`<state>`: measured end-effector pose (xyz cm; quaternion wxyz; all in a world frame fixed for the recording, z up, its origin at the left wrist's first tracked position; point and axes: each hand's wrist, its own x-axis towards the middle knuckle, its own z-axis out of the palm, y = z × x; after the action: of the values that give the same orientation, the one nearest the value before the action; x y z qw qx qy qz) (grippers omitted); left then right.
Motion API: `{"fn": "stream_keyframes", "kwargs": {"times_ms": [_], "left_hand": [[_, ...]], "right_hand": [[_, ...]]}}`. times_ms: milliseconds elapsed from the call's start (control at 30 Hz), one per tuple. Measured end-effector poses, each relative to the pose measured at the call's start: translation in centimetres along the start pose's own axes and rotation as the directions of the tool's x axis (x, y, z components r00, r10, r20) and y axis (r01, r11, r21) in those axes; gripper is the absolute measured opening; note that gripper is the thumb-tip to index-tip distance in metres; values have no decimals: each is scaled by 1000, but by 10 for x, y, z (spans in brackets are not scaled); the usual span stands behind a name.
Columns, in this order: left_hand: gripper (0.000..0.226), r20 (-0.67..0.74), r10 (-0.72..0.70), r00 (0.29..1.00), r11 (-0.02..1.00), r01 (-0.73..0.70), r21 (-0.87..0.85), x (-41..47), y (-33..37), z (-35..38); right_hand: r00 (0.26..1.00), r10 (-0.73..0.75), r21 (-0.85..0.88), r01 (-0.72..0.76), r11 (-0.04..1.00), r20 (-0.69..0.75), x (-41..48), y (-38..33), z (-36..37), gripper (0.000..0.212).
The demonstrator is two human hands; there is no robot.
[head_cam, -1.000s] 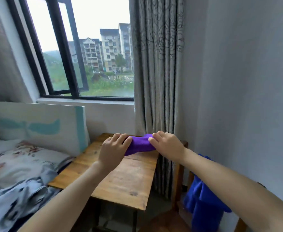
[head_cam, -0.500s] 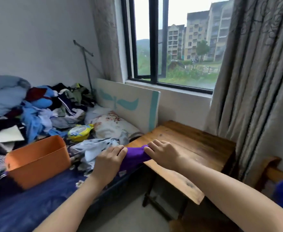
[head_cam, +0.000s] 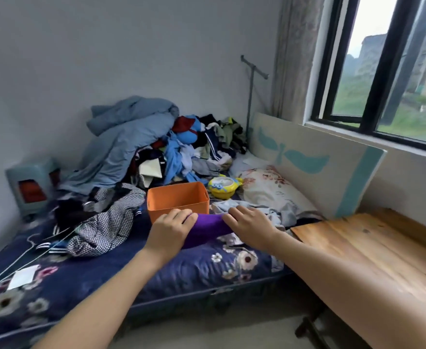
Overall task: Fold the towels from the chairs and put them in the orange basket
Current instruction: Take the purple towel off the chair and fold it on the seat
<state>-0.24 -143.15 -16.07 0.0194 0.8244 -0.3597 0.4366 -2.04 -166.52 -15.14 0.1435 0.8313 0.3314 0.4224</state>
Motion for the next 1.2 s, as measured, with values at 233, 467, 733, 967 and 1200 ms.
{"fn": "stream_keyframes", "kwargs": {"times_ms": [233,467,733,967,1200], "left_hand": [[28,29,-64,998,997,63,49,-45,-77,15],[28,111,-162,981,987,160,27,-80,-118,64],[27,203,-217,955,976,207,70,-45,-187,145],[34,295,-269,917,962,240,130,-15,-248,211],[36,380,-325,866,945,289,150,-29,-291,265]], "right_hand": [[998,-33,142,25,990,57,63,-42,78,32],[988,-137,230,119,966,65,95,-58,144,13],[994,-111,282,111,953,-14,143,-15,251,11],[990,-143,367,135,921,-5,185,19,349,18],[980,-194,469,158,869,30,207,10,439,25]]}}
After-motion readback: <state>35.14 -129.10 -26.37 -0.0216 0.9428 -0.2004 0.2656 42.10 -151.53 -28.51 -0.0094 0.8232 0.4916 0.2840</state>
